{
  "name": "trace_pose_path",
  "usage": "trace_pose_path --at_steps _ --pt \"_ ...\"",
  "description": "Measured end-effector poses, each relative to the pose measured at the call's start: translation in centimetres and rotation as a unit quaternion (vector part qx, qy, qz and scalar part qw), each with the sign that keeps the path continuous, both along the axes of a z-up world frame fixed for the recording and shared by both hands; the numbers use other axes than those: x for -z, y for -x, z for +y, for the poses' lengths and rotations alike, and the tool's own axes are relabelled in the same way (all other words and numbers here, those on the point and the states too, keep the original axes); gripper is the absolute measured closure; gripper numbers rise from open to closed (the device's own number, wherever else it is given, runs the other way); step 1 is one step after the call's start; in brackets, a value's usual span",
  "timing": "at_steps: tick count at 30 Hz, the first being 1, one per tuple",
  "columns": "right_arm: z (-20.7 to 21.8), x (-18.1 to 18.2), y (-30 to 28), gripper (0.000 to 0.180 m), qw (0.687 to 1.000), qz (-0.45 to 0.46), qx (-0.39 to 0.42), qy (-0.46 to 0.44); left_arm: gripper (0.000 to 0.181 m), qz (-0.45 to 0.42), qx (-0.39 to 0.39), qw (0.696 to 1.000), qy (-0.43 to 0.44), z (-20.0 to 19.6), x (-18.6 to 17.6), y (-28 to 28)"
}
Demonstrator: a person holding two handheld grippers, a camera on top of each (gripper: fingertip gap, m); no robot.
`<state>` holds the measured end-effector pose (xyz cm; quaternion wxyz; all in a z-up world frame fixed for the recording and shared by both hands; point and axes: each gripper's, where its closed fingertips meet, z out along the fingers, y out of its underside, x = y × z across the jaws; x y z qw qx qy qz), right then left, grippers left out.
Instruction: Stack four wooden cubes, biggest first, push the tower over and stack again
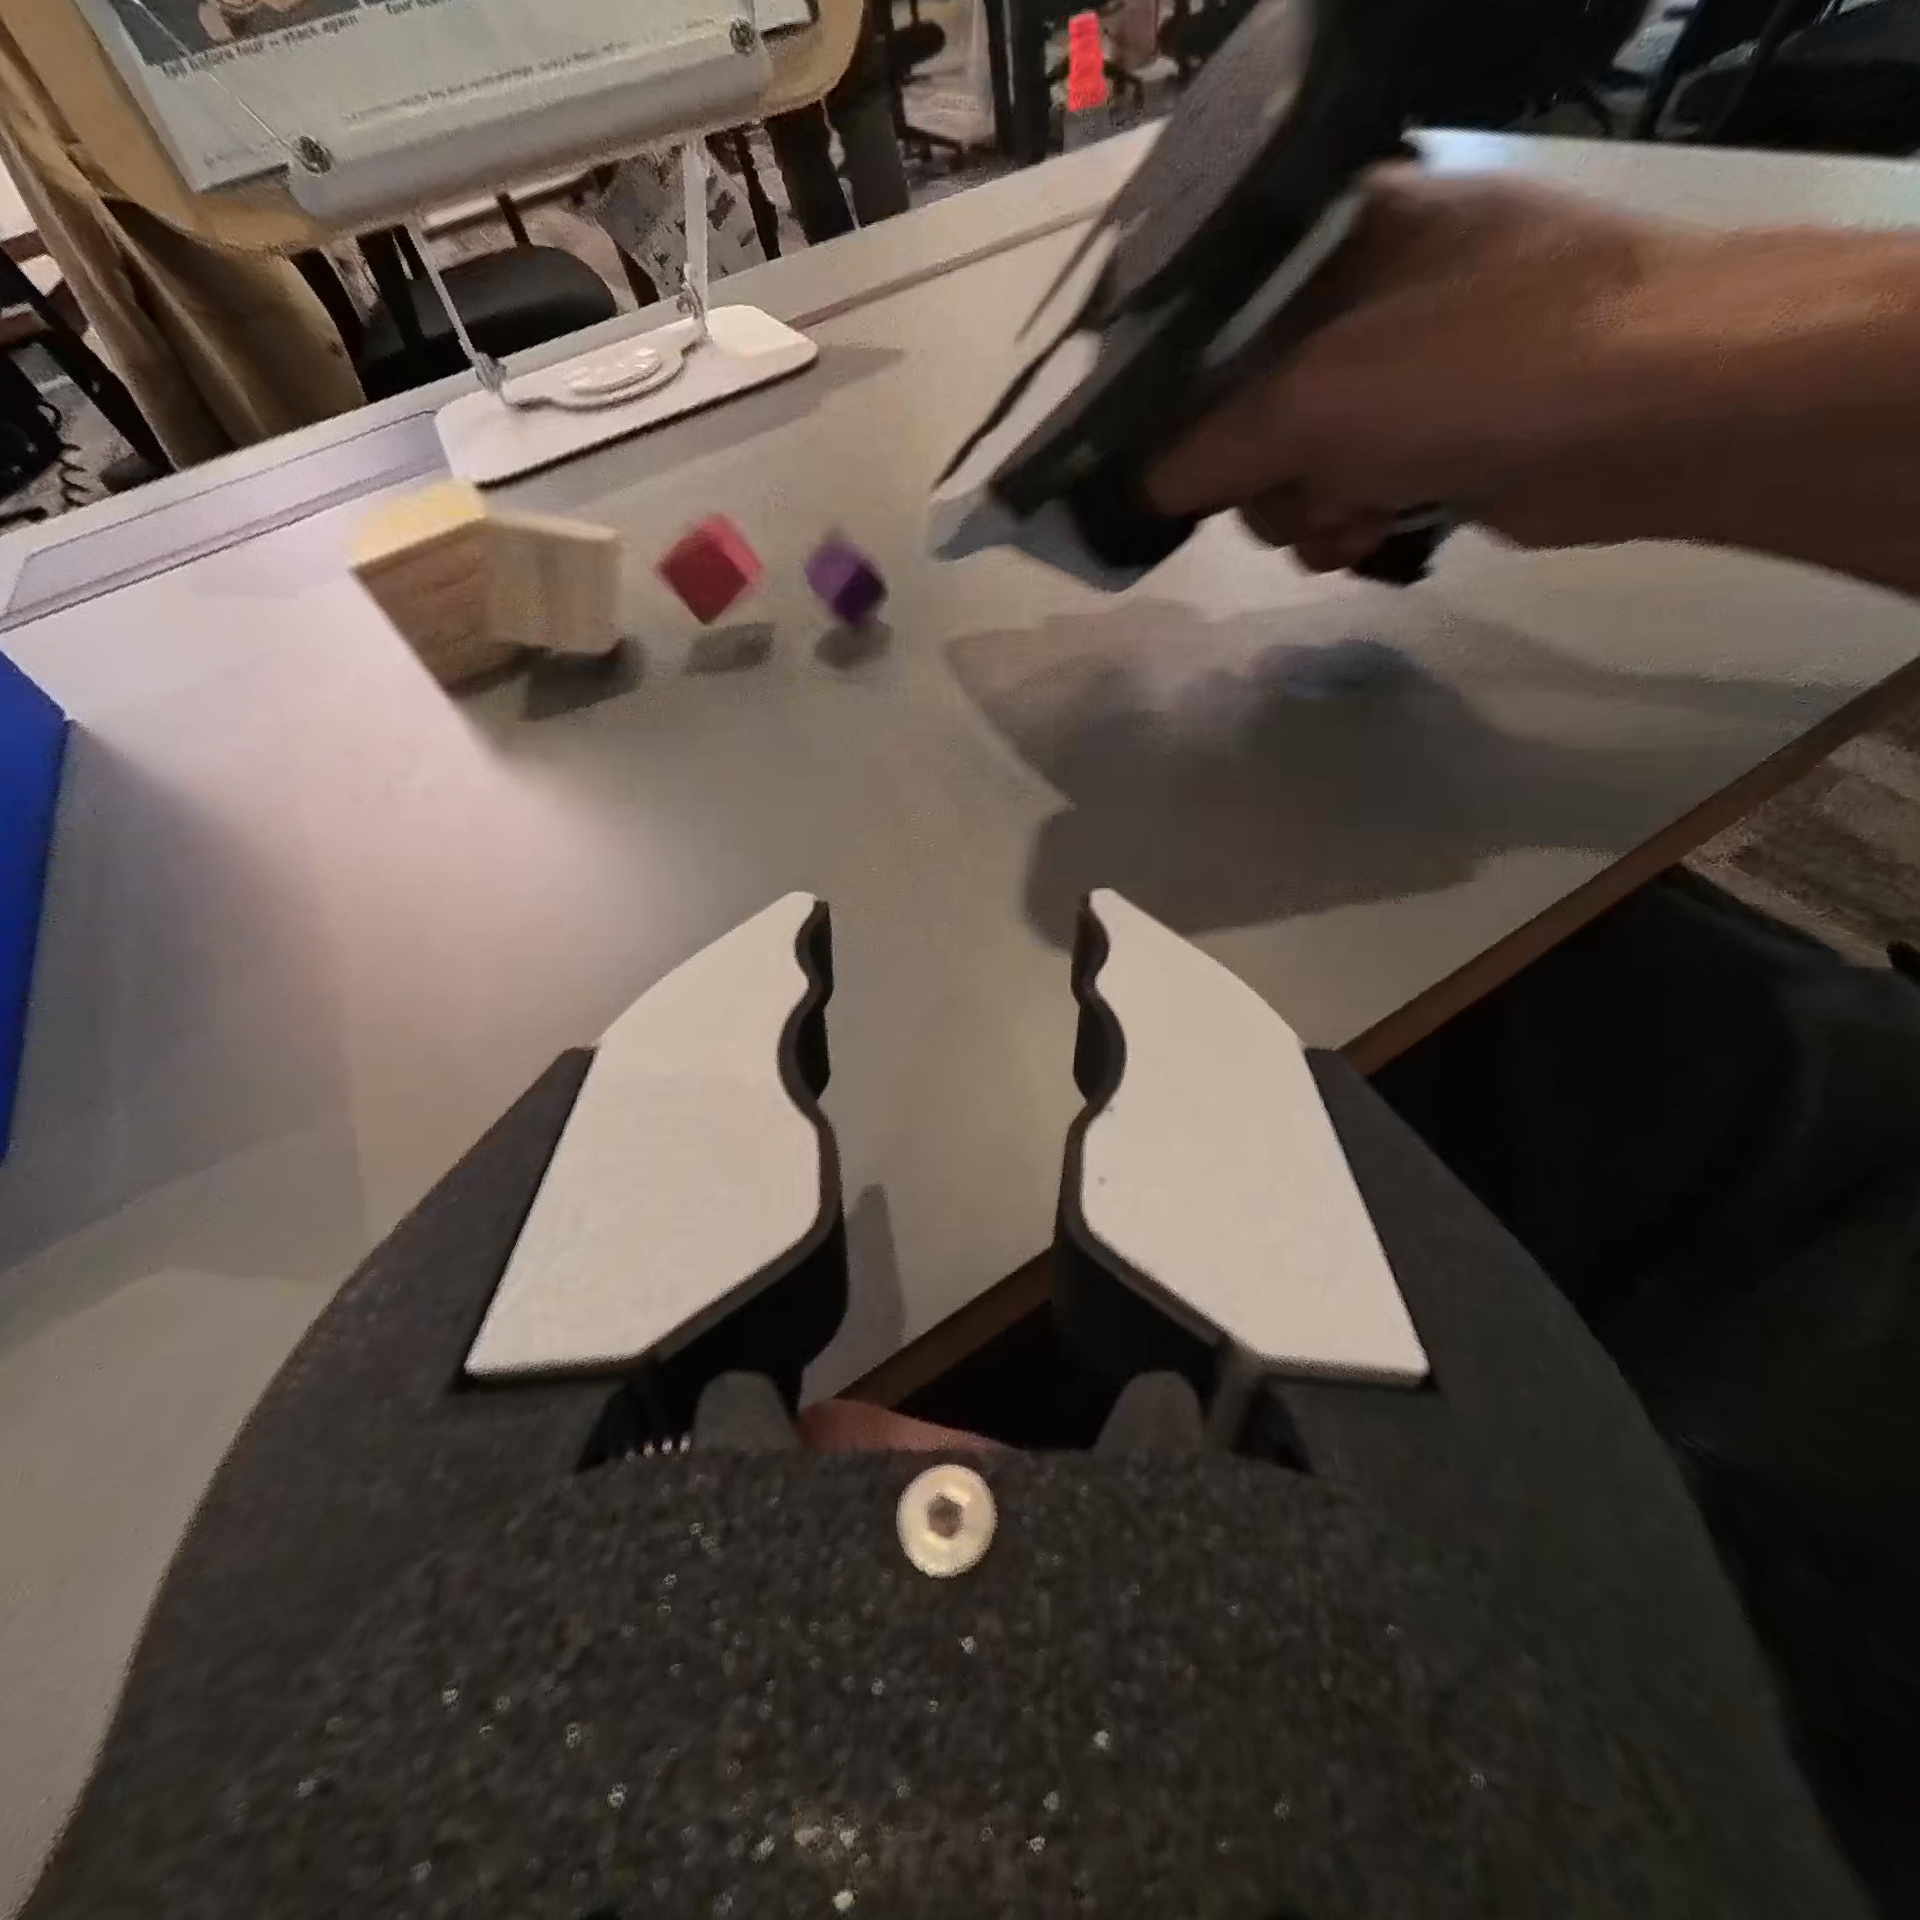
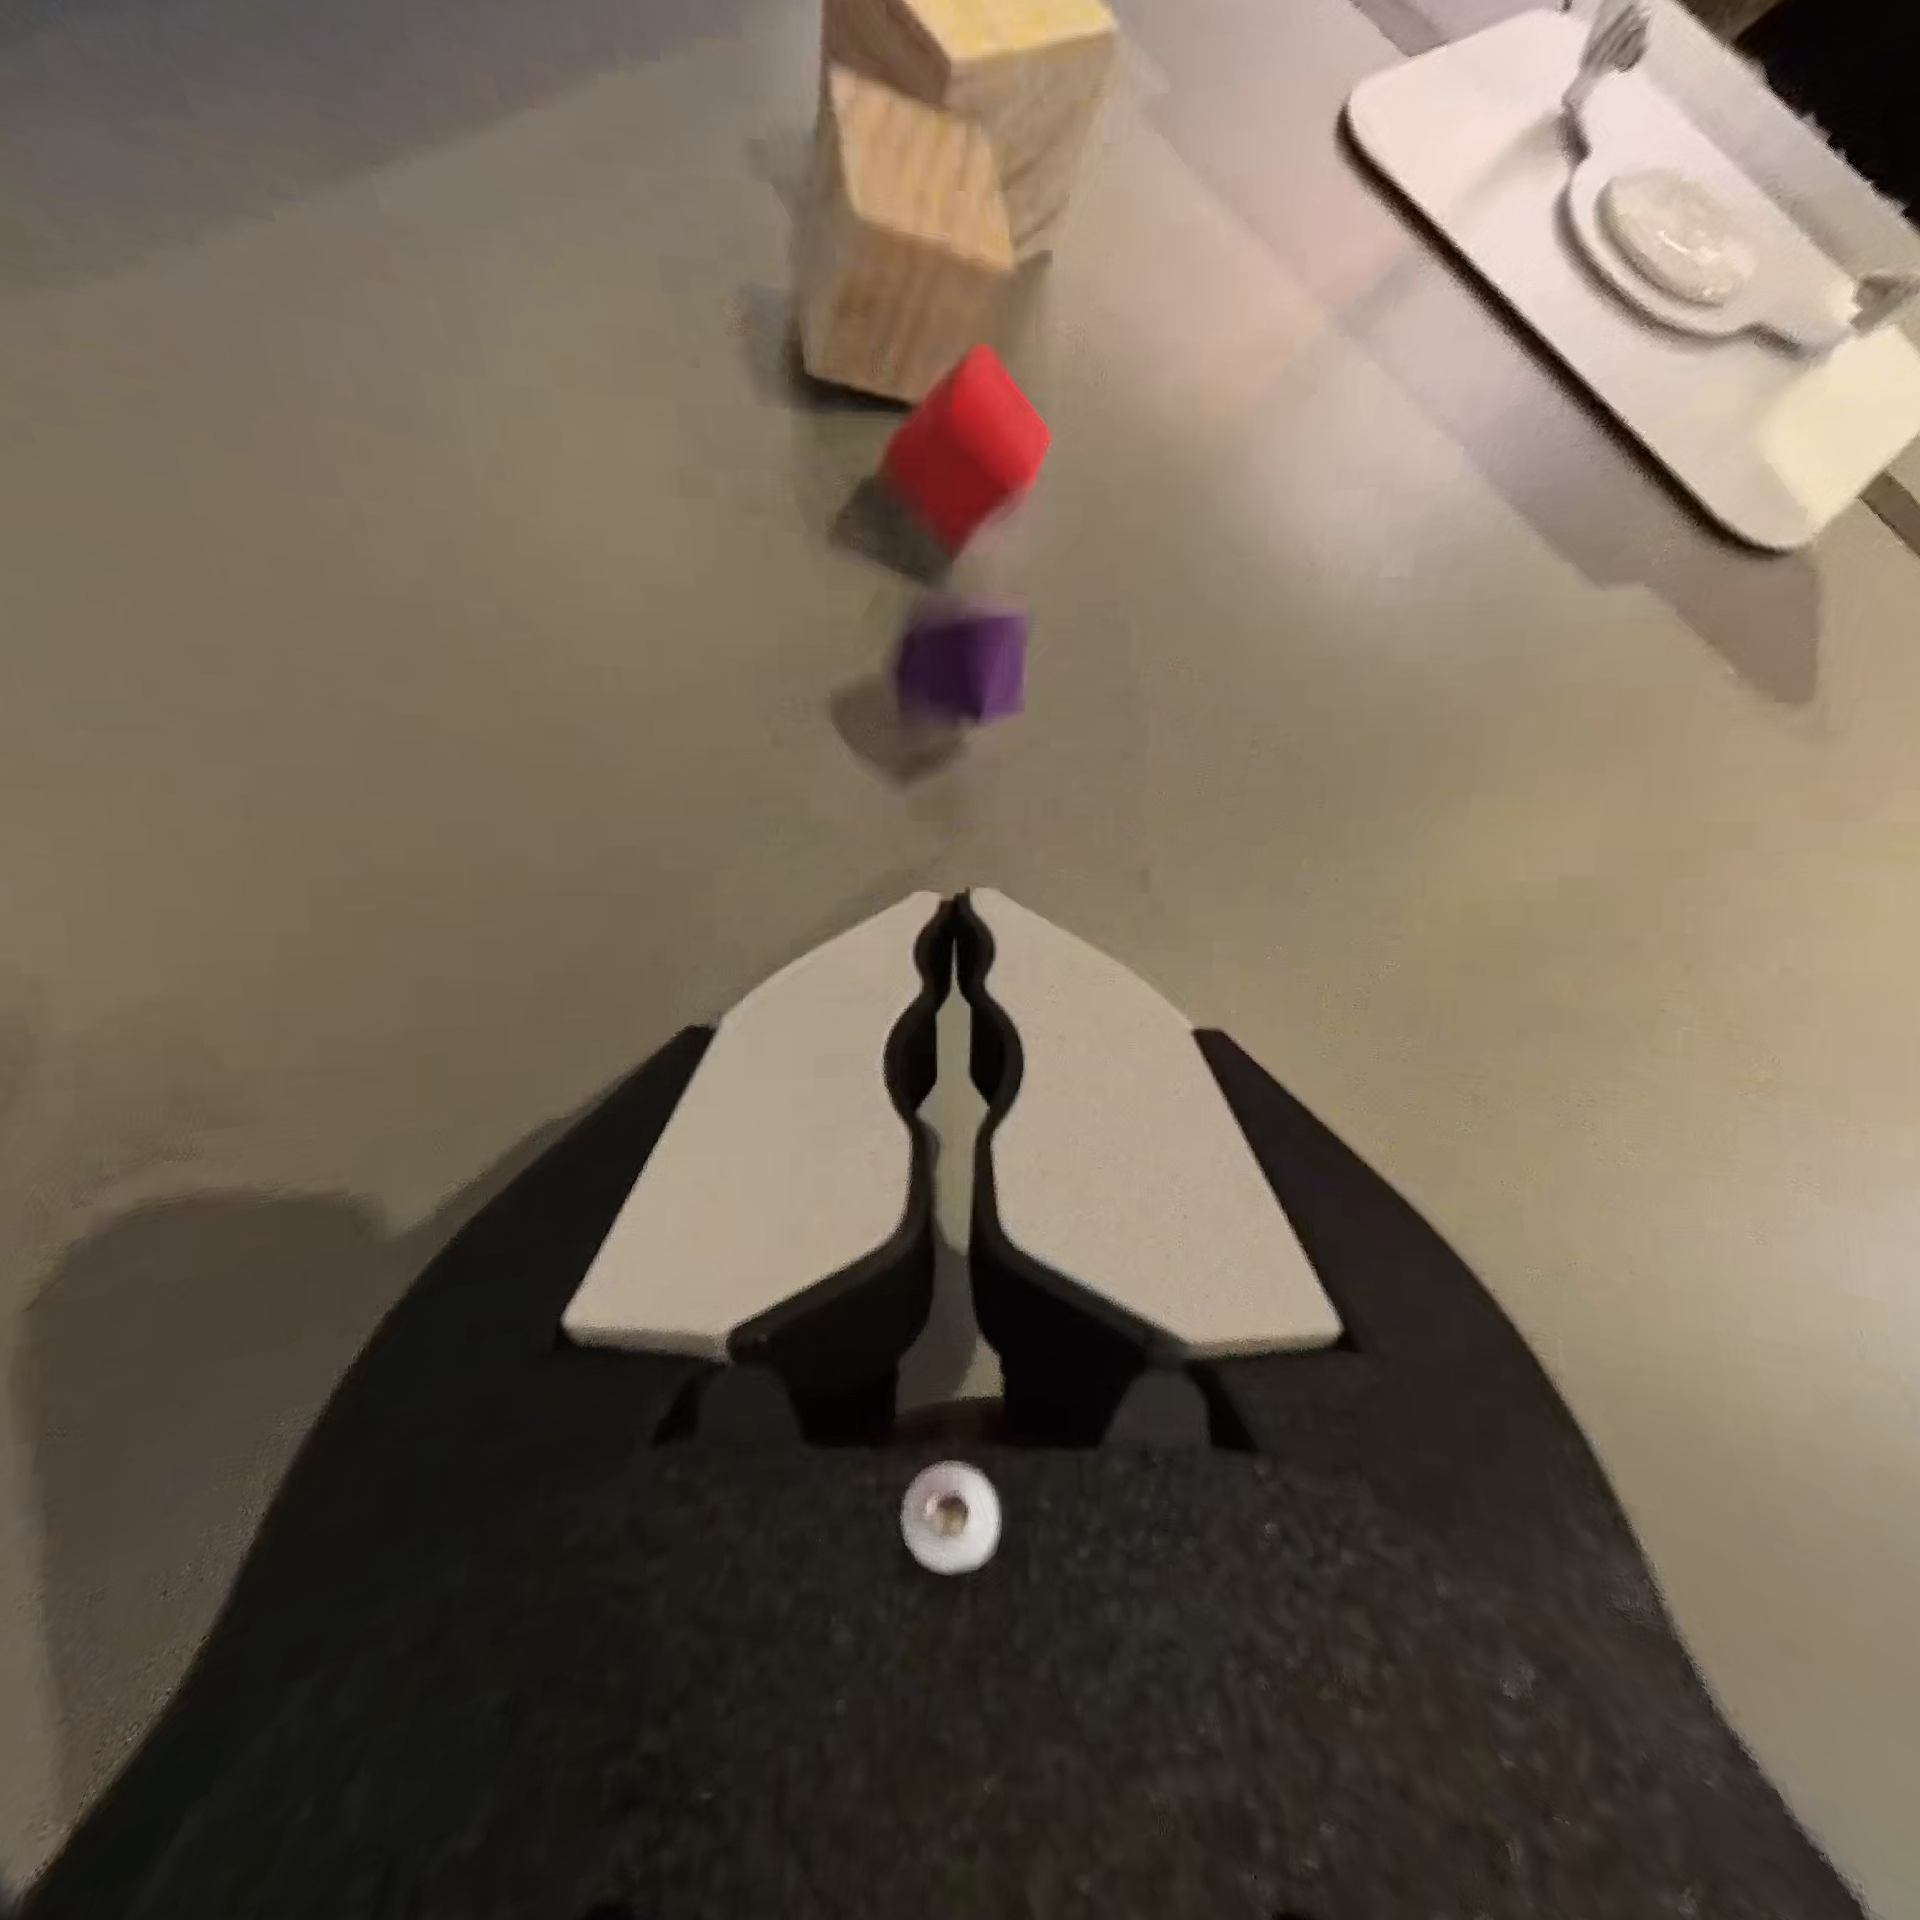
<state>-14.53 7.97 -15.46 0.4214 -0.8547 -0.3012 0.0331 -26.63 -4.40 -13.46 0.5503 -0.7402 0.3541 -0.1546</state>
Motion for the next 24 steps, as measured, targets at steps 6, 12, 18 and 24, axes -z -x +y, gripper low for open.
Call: trace_pose_path --at_steps 6,12,18,24 --pt "-9.1 -1.8 -1.0 0.180 0.998 0.058 -0.007 -0.020 0.136 -0.013 -0.005 1.000 0.011 0.1 -0.1 -0.1" --pt "-13.6 -2.6 -2.8 0.174 0.993 0.044 0.031 -0.109 0.136 -0.019 -0.027 0.999 -0.028 0.7 -0.7 0.1" --pt "-14.0 -3.5 -4.5 0.152 0.986 0.046 0.070 -0.146 0.137 -0.023 -0.031 0.997 -0.060 1.0 -1.9 -0.3" --pt "-13.4 -3.8 -5.9 0.148 0.980 0.078 0.084 -0.161 0.138 -0.029 -0.038 0.997 -0.062 0.7 -1.9 -0.4"
